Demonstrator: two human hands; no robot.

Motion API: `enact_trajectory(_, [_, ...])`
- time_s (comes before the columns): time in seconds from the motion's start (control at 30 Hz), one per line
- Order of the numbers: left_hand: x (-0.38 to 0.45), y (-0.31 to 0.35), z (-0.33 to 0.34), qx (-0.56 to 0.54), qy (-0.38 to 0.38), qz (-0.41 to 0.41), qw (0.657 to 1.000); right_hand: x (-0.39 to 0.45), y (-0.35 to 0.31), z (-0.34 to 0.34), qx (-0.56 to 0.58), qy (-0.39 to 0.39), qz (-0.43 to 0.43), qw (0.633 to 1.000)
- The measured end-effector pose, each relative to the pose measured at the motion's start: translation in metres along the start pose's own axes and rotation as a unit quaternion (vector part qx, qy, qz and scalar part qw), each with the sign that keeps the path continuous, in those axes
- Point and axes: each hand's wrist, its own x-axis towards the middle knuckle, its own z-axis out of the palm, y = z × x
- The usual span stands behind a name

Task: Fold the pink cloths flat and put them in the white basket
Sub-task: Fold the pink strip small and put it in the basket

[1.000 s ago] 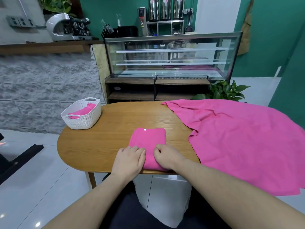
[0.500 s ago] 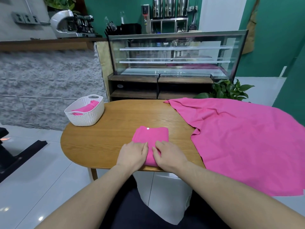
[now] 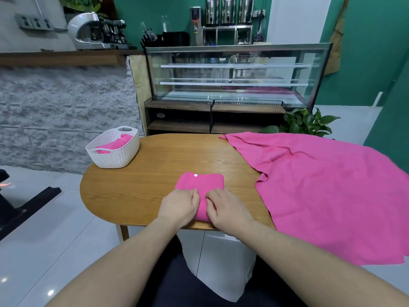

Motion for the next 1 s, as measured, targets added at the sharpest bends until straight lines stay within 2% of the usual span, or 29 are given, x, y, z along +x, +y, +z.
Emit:
enact_trajectory(0.13, [0.008, 0.007, -0.005, 0.006, -0.024, -0.034, 0.999, 0.001, 0.001, 0.0, 0.017, 0.015, 0.02, 1.0])
enact_trajectory(0.2, [0.005, 0.003, -0.004, 0.035, -0.009, 0.001, 0.999, 0.005, 0.0, -0.003, 0.031, 0.011, 0.029, 0.999])
enact_trajectory(0.33, [-0.004, -0.015, 0.007, 0.127, 0.085, 0.117, 0.981, 0.016, 0.0, -0.004, 0.094, -0.058, 0.09, 0.99])
enact_trajectory(0.47, [-0.006, -0.019, 0.012, 0.096, 0.106, 0.131, 0.981, 0.02, 0.001, -0.009, 0.113, -0.108, 0.144, 0.977])
enact_trajectory(0.57, [-0.001, -0.012, 0.007, 0.086, 0.089, 0.103, 0.987, 0.017, 0.001, -0.011, 0.067, -0.094, 0.102, 0.988])
enact_trajectory(0.73, [0.005, -0.002, 0.001, 0.043, -0.011, 0.015, 0.999, 0.003, 0.005, 0.001, -0.05, -0.013, -0.009, 0.999])
enact_trajectory(0.87, [0.013, 0.004, -0.011, 0.046, -0.073, -0.01, 0.996, 0.003, 0.002, -0.002, -0.016, 0.005, 0.023, 1.0])
enact_trajectory(0.93, [0.012, 0.002, -0.011, 0.051, -0.075, 0.007, 0.996, 0.006, -0.003, -0.009, 0.001, 0.005, 0.027, 1.0])
enact_trajectory(1.0, [0.006, -0.004, -0.006, 0.079, -0.014, 0.062, 0.995, 0.011, -0.006, -0.013, 0.02, -0.035, 0.035, 0.999])
